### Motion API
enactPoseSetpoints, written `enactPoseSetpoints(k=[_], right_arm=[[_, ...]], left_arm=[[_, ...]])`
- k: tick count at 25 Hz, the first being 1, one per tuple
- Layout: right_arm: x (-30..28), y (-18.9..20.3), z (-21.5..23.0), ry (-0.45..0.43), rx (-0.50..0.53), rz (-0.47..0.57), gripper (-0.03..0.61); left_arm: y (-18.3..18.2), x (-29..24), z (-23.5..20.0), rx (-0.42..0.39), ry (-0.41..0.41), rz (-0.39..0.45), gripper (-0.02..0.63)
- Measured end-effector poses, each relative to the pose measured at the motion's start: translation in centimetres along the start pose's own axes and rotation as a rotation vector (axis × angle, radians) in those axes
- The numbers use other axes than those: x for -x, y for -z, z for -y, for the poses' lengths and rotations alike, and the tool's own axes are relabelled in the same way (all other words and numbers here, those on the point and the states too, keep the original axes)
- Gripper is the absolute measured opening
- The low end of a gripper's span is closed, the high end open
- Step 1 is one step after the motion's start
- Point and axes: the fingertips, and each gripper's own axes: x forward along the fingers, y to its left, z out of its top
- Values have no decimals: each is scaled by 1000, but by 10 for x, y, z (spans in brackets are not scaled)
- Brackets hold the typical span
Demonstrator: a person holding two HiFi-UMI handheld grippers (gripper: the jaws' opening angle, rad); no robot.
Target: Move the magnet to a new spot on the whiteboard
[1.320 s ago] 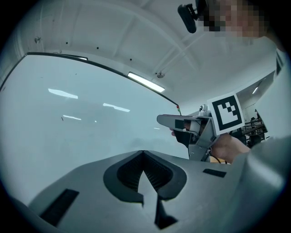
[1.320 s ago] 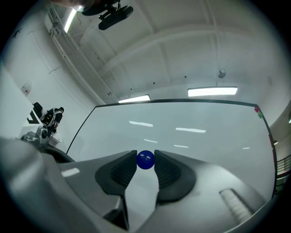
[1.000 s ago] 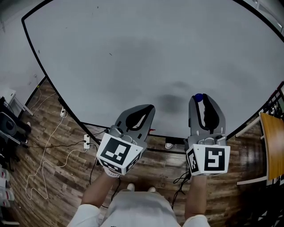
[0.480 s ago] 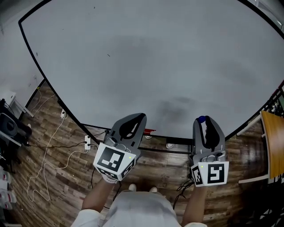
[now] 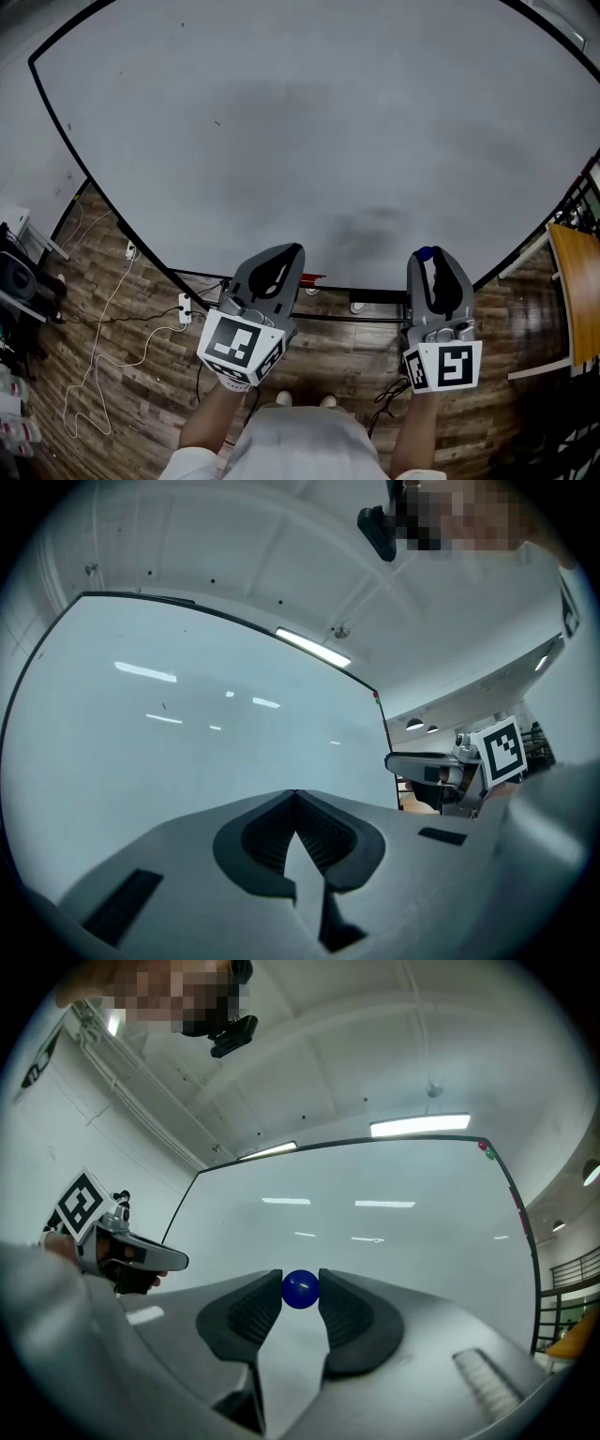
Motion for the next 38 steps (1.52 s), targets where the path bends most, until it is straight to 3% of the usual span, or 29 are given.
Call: enactPoseSetpoints(k=[21, 38], right_arm=[[-10, -15, 70, 119, 113, 30, 130], [-80, -21, 127, 157, 169, 35, 130]], left_arm=[[1, -42, 56, 0, 133, -10, 2], [5, -76, 62, -8, 145, -35, 2]])
